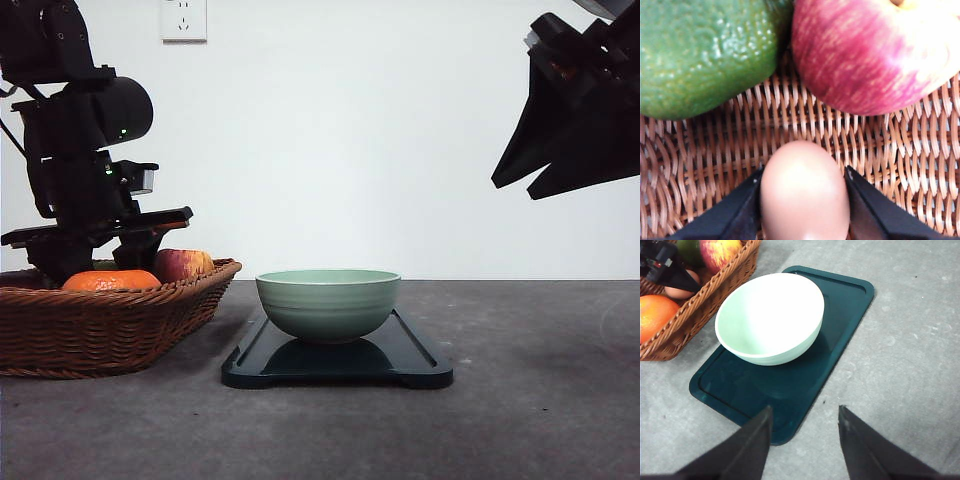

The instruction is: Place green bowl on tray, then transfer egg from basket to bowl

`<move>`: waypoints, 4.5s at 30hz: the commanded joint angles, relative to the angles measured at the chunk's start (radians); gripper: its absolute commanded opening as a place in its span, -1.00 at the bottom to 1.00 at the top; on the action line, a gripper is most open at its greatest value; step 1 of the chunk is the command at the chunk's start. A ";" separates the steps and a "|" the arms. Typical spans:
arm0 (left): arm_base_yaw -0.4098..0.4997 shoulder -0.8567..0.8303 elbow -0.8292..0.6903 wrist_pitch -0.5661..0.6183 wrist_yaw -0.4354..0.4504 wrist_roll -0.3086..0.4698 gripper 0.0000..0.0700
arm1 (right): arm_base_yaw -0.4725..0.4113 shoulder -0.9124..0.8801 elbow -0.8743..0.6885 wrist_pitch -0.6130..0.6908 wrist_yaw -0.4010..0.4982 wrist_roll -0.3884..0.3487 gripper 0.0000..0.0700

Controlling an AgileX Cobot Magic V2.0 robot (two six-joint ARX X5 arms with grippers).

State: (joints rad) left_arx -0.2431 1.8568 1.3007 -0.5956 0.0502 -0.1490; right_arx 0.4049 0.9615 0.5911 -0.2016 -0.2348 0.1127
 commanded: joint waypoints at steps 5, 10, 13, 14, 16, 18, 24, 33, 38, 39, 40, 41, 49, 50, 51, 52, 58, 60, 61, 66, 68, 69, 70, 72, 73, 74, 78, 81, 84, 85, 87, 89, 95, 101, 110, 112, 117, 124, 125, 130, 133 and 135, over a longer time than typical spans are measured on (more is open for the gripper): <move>-0.003 -0.013 0.021 -0.039 0.002 0.012 -0.46 | 0.005 0.003 0.005 0.006 0.000 0.011 -0.26; -0.006 -0.087 0.021 -0.049 0.002 0.029 -0.46 | 0.005 0.003 0.005 0.006 0.000 0.011 -0.26; -0.012 -0.143 0.021 -0.038 0.002 0.029 -0.46 | 0.005 0.003 0.005 0.006 0.000 0.012 -0.26; -0.015 -0.162 0.021 -0.037 0.004 0.029 -0.46 | 0.005 0.003 0.005 0.006 -0.001 0.012 -0.26; -0.026 -0.196 0.021 -0.035 0.018 0.029 -0.46 | 0.005 0.003 0.005 0.006 -0.001 0.012 -0.26; -0.045 -0.226 0.021 -0.035 0.046 0.029 -0.46 | 0.005 0.003 0.005 0.006 -0.001 0.012 -0.26; -0.148 -0.254 0.021 0.001 0.082 0.017 -0.46 | 0.005 0.003 0.005 0.006 -0.001 0.012 -0.26; -0.331 -0.201 0.021 0.224 0.040 0.025 -0.46 | 0.005 0.003 0.005 -0.011 -0.002 0.011 -0.26; -0.389 -0.126 0.021 0.274 0.002 0.038 -0.46 | 0.005 0.003 0.005 -0.016 -0.002 0.011 -0.26; -0.398 -0.109 0.021 0.285 -0.002 0.049 -0.46 | 0.005 0.003 0.005 -0.016 -0.002 0.011 -0.26; -0.405 -0.092 0.021 0.297 -0.007 0.058 -0.46 | 0.005 0.003 0.005 -0.016 -0.002 0.011 -0.26; -0.412 -0.075 0.021 0.311 -0.010 0.063 -0.46 | 0.005 0.003 0.005 -0.016 -0.002 0.011 -0.26; -0.444 0.027 0.021 0.437 -0.059 0.064 -0.46 | 0.005 0.003 0.005 -0.017 -0.002 0.011 -0.26; -0.445 0.036 0.021 0.443 -0.059 0.064 -0.46 | 0.005 0.003 0.005 -0.018 -0.002 0.011 -0.26; -0.446 0.044 0.021 0.449 -0.059 0.064 -0.46 | 0.005 0.003 0.005 -0.018 -0.002 0.011 -0.26; -0.448 0.052 0.021 0.454 -0.059 0.064 -0.46 | 0.005 0.003 0.005 -0.018 -0.002 0.011 -0.26; -0.448 0.091 0.021 0.464 -0.076 0.071 -0.46 | 0.005 0.003 0.005 -0.032 -0.002 0.011 -0.26; -0.448 0.103 0.021 0.463 -0.080 0.071 -0.46 | 0.005 0.003 0.005 -0.035 -0.002 0.011 -0.26; -0.448 0.108 0.021 0.463 -0.080 0.071 -0.46 | 0.005 0.003 0.005 -0.037 -0.002 0.011 -0.26; -0.448 0.122 0.021 0.473 -0.080 0.071 -0.46 | 0.005 0.003 0.005 -0.039 -0.002 0.011 -0.26; -0.448 0.127 0.021 0.477 -0.080 0.071 -0.45 | 0.005 0.003 0.005 -0.039 -0.002 0.011 -0.26; -0.448 0.130 0.021 0.478 -0.080 0.071 -0.44 | 0.005 0.003 0.005 -0.038 -0.002 0.011 -0.26; -0.448 0.132 0.021 0.478 -0.080 0.071 -0.43 | 0.005 0.003 0.005 -0.038 -0.001 0.011 -0.26; -0.448 0.135 0.021 0.479 -0.080 0.071 -0.42 | 0.005 0.003 0.005 -0.038 -0.001 0.011 -0.26; -0.448 0.138 0.021 0.479 -0.080 0.071 -0.42 | 0.005 0.003 0.005 -0.038 -0.001 0.011 -0.26; -0.448 0.139 0.021 0.480 -0.080 0.070 -0.39 | 0.005 0.003 0.005 -0.038 -0.001 0.011 -0.26; -0.448 0.151 0.021 0.478 -0.080 0.070 -0.05 | 0.005 0.003 0.005 -0.038 -0.002 0.011 -0.26; -0.448 0.153 0.021 0.477 -0.080 0.070 0.00 | 0.005 0.003 0.005 -0.039 -0.002 0.011 -0.26; -0.449 0.152 0.021 0.482 -0.080 0.069 0.00 | 0.005 0.003 0.005 -0.038 -0.001 0.011 -0.26; -0.449 0.152 0.021 0.482 -0.080 0.069 0.00 | 0.005 0.003 0.005 -0.038 -0.001 0.011 -0.26; -0.449 0.150 0.021 0.480 -0.080 0.069 0.00 | 0.005 0.003 0.005 -0.039 -0.002 0.011 -0.26; -0.449 0.147 0.021 0.477 -0.080 0.069 0.00 | 0.005 0.003 0.005 -0.039 -0.002 0.011 -0.26; -0.448 0.118 0.025 0.475 -0.080 0.069 0.01 | 0.005 0.003 0.005 -0.039 -0.002 0.011 -0.26; -0.448 0.093 0.077 0.413 -0.080 0.070 0.33 | 0.005 0.003 0.005 -0.039 -0.002 0.011 -0.26; -0.441 0.076 0.242 0.111 -0.080 0.071 0.35 | 0.005 0.003 0.005 -0.040 -0.004 0.011 -0.26; -0.435 0.044 0.249 0.060 -0.080 0.073 0.35 | 0.005 0.003 0.005 -0.040 -0.004 0.011 -0.26; -0.411 -0.057 0.241 -0.006 -0.080 0.070 0.35 | 0.005 0.003 0.005 -0.040 -0.004 0.011 -0.26; -0.405 -0.303 -0.004 0.117 -0.080 0.063 0.34 | 0.005 0.003 0.005 -0.056 -0.004 0.011 -0.26; -0.404 -0.350 -0.063 0.141 -0.080 0.058 0.34 | 0.005 0.003 0.005 -0.058 -0.004 0.011 -0.26; -0.389 -0.579 -0.309 0.183 -0.080 0.022 0.34 | 0.005 0.003 0.005 -0.062 -0.004 0.010 -0.26; -0.363 -0.701 -0.400 0.170 -0.080 -0.004 0.34 | 0.006 0.003 0.005 -0.062 -0.004 0.004 -0.26; -0.338 -0.774 -0.439 0.152 -0.080 -0.030 0.34 | 0.006 0.003 0.005 -0.062 -0.004 0.002 -0.26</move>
State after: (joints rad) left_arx -0.5820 1.0984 0.8600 -0.4506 -0.0280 -0.1473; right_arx 0.4049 0.9615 0.5911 -0.2714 -0.2356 0.1123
